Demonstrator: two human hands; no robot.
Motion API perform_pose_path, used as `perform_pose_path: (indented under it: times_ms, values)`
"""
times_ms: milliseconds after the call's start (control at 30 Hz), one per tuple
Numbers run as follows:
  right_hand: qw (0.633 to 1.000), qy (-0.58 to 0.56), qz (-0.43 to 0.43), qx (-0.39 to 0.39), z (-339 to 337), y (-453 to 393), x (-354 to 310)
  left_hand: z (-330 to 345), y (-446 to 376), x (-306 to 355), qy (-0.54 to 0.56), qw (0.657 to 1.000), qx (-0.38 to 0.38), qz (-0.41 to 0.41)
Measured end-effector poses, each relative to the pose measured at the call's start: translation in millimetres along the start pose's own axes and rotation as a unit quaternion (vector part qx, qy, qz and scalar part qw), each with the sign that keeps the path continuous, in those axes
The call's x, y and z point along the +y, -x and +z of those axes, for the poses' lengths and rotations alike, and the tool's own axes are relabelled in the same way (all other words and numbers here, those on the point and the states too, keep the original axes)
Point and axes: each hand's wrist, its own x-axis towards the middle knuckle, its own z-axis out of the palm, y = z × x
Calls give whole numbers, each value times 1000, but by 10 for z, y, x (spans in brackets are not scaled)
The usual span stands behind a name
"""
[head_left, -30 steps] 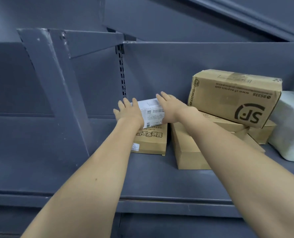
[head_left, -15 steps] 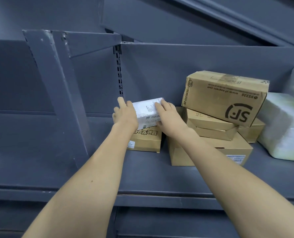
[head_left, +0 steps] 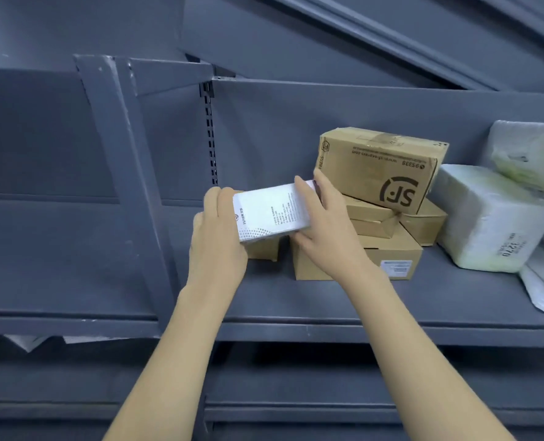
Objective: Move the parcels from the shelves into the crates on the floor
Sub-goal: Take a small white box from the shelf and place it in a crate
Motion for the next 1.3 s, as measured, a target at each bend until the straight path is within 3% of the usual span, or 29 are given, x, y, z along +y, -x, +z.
perform_pose_path:
  times_ms: [133,400,600,733,967,1300]
  values:
    - [999,-33,24,-31,-298,679,-68,-161,628,113,-13,999,-1,43]
    - [997,-20,43,-59,-655,1527,-124,-153,1268,181,-116,984,-88,104]
    - [993,-33,60,-97,-854,1650,-96,-376,1376,269,-35,979,-149,136]
    - [997,-48,35,-40,-786,1764,-163,-556,1329,340,27,980,-157,117]
    - [1000,-19,14,1,-613,1843,-215,-699,1320,369,37,969,-230,81]
    - [997,-19,-47,-61,-744,1670,-359,-723,1283,404,21,959,-281,41]
